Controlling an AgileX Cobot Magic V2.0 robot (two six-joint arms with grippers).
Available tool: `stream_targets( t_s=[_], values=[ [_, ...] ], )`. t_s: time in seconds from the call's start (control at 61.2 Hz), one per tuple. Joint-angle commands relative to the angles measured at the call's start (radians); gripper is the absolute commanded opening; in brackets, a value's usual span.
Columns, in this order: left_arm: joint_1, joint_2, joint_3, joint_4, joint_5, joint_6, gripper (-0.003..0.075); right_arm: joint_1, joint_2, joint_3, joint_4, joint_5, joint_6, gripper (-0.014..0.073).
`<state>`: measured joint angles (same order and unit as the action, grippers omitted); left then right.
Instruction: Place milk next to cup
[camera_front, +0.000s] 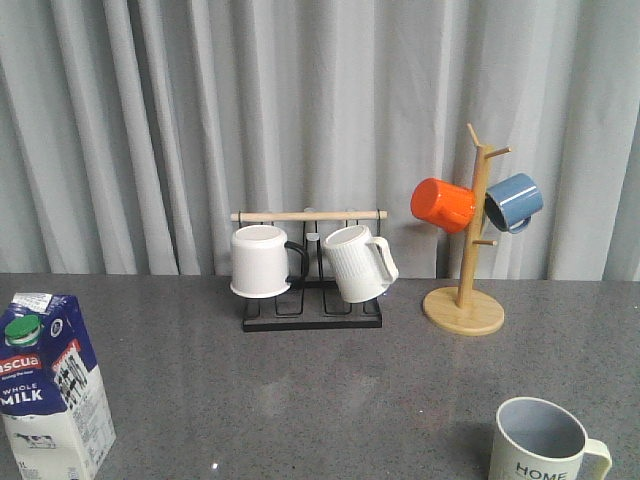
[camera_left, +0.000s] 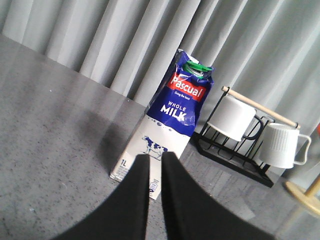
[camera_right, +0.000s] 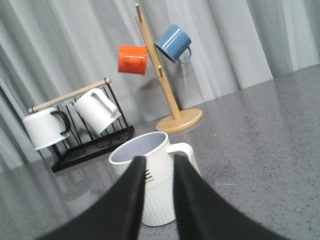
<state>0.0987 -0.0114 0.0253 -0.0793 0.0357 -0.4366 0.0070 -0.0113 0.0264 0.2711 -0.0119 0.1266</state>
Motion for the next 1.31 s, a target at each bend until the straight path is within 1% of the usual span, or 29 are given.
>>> stream_targets(
  t_s=[0.0, 0.049, 0.098, 0.18, 0.245, 0.294, 0.359, 0.474, 0.539, 0.621, 0.752, 0.801, 0.866, 0.98, 1.078, 1.193, 1.242, 1.291],
  values=[
    [-0.001, -0.013, 0.019, -0.065, -0.047, -0.009, 0.0158, -0.004, -0.008, 0.007, 0.049, -0.081, 0.003, 0.0315],
    [-0.001, -0.013, 0.019, -0.106, -0.036, -0.009, 0.0207, -0.004, -0.008, 0.007, 0.072, -0.092, 0.003, 0.0379],
    [-0.001, -0.013, 0.019, -0.149, -0.043, -0.009, 0.0244, -0.004, -0.008, 0.007, 0.079, -0.113, 0.003, 0.0421],
    [-0.001, -0.013, 0.019, -0.23, -0.072, -0.009, 0.0288, -0.004, -0.008, 0.007, 0.096, -0.152, 0.004, 0.0439],
    [-0.001, -0.013, 0.008, -0.293, -0.08, -0.009, 0.0294, -0.004, -0.008, -0.02, 0.109, -0.137, 0.007, 0.0436],
    [-0.001, -0.013, -0.013, -0.312, -0.066, -0.002, 0.0293, -0.004, -0.007, -0.065, 0.096, -0.065, 0.001, 0.043],
    [-0.001, -0.012, -0.067, -0.303, -0.008, 0.029, 0.0293, -0.004, 0.014, -0.156, 0.06, 0.063, -0.035, 0.0423],
    [-0.001, -0.011, -0.2, -0.276, 0.134, 0.192, 0.0293, -0.004, 0.12, -0.359, -0.022, 0.282, -0.087, 0.0419],
    [-0.001, 0.002, -0.284, -0.276, 0.223, 0.305, 0.0293, -0.004, 0.199, -0.472, -0.072, 0.363, -0.103, 0.0419],
    [-0.001, 0.051, -0.369, -0.276, 0.338, 0.39, 0.0293, -0.004, 0.301, -0.61, -0.137, 0.451, -0.127, 0.0419],
    [-0.001, 0.198, -0.487, -0.267, 0.472, 0.444, 0.0293, -0.004, 0.464, -0.784, -0.238, 0.586, -0.127, 0.0419],
    [-0.001, 0.261, -0.527, -0.247, 0.506, 0.448, 0.0293, -0.004, 0.522, -0.818, -0.271, 0.632, -0.127, 0.0419],
    [-0.001, 0.32, -0.559, -0.221, 0.512, 0.448, 0.0293, -0.004, 0.596, -0.831, -0.281, 0.678, -0.127, 0.0419],
    [-0.001, 0.387, -0.581, -0.2, 0.5, 0.448, 0.0293, -0.004, 0.696, -0.81, -0.279, 0.704, -0.121, 0.0417],
    [-0.001, 0.408, -0.581, -0.2, 0.498, 0.448, 0.0293, -0.004, 0.771, -0.77, -0.284, 0.684, -0.119, 0.0417],
    [-0.001, 0.407, -0.58, -0.199, 0.497, 0.448, 0.0293, -0.005, 0.841, -0.683, -0.298, 0.558, -0.109, 0.0417],
    [-0.001, 0.407, -0.58, -0.199, 0.497, 0.448, 0.0293, -0.005, 0.876, -0.654, -0.321, 0.49, -0.083, 0.0417],
    [-0.001, 0.407, -0.58, -0.198, 0.497, 0.448, 0.0293, -0.005, 0.91, -0.634, -0.329, 0.454, -0.059, 0.0417]
  ],
)
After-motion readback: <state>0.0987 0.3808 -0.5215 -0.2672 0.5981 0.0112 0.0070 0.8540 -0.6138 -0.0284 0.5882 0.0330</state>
